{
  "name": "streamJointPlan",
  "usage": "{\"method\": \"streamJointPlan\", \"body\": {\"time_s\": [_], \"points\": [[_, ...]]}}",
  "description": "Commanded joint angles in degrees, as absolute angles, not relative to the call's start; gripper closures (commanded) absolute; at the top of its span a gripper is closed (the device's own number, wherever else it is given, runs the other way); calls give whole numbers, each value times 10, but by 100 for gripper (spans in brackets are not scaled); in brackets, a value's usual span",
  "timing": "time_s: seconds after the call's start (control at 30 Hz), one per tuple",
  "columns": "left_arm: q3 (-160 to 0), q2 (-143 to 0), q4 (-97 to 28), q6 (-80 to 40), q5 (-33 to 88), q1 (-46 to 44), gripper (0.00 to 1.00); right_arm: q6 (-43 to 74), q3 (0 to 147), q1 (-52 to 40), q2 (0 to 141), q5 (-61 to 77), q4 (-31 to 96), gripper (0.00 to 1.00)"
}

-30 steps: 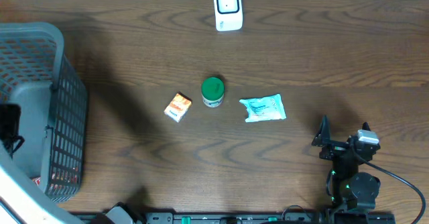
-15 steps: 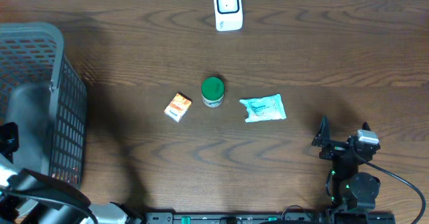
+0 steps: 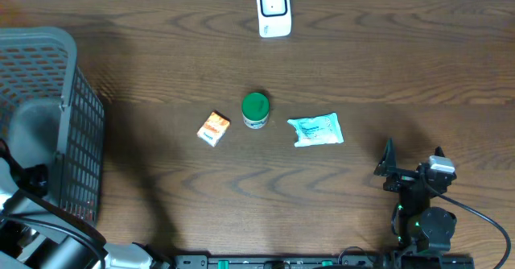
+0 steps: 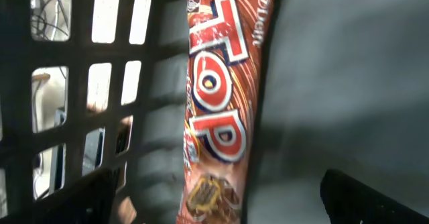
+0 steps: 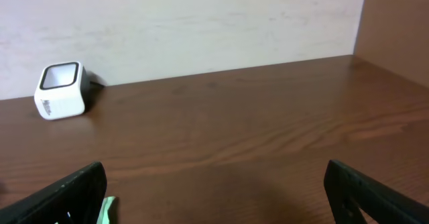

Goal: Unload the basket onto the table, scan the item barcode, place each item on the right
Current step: 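Reach into the basket and grasp the red TOP snack bar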

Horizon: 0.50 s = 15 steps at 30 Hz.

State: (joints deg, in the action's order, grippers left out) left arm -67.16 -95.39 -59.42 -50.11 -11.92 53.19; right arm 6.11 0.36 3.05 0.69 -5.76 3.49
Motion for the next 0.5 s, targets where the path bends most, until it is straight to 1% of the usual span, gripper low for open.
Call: {"method": "streamJointPlan", "body": {"time_s": [0.0,0.23,0.47], "points": [[-645,-955,-571,-496,-142,533,2,68,3,34,4,-57,37,1],[-575,-955,-497,-496,-142,533,2,68,3,34,4,-57,37,1],[-481,-955,-373,-487,-142,533,2,68,3,34,4,-57,37,1]]}}
